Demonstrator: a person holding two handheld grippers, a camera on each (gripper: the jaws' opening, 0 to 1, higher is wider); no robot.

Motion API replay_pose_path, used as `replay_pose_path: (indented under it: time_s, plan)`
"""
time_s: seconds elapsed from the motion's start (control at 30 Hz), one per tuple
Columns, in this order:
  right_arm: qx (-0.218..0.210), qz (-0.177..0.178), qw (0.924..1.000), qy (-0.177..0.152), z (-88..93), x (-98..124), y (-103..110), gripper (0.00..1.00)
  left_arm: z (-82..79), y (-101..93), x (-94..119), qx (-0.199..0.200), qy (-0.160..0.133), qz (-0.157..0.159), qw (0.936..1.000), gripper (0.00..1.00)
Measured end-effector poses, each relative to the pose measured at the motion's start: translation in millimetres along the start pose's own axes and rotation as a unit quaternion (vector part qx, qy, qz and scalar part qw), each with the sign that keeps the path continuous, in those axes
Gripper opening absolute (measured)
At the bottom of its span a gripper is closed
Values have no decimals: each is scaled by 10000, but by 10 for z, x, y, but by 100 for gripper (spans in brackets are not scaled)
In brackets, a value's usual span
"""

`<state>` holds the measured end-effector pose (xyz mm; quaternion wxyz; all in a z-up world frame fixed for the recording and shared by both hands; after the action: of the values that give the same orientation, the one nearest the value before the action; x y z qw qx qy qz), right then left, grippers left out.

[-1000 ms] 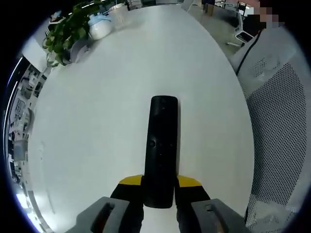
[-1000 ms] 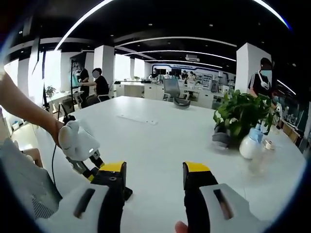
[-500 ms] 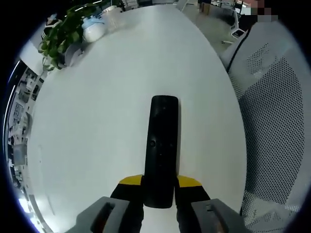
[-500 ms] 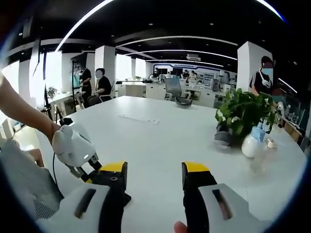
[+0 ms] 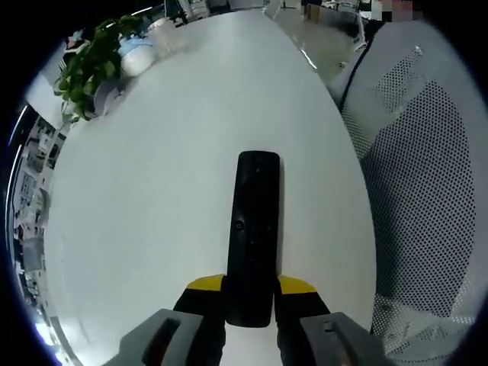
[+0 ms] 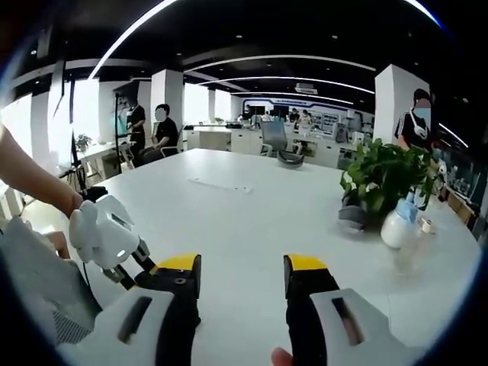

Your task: Press the specified remote control buttons in sequence, fully releasing each button before pressing the next.

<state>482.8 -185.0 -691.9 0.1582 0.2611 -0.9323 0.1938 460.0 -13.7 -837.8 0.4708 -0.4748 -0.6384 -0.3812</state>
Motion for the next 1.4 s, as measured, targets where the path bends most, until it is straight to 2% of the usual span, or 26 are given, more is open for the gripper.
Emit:
replay_pose_path:
  time_s: [0.27, 0.67, 1.17, 1.4]
  plan:
    - [-8, 6, 10000, -14, -4, 2, -3, 44, 22, -44, 6, 136, -135, 13, 9998, 23]
    - [-22, -10, 10000, -27, -9, 3, -1, 43, 45, -139, 27, 101, -275, -127, 9995, 23]
    - [-61, -140, 9999, -62, -24, 3, 41, 37, 108, -358, 48, 269, -474, -92, 9985, 23]
    - [-82, -186, 9998, -55, -22, 6, 55, 35, 141, -459, 58, 471, -577, -35, 9972, 23]
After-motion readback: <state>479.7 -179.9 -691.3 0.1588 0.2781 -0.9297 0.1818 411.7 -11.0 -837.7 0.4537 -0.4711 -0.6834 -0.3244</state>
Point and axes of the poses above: the point that each gripper's makers call its tool centre point, and the gripper's own axes: x roughly backward along the fingers, y roughly to its left, z roughly out of its underside, the point moved 4 cm from there along x, roughly backward along the fingers, and after that the axes turned 15 degrees about x, right-handed, at the moved point
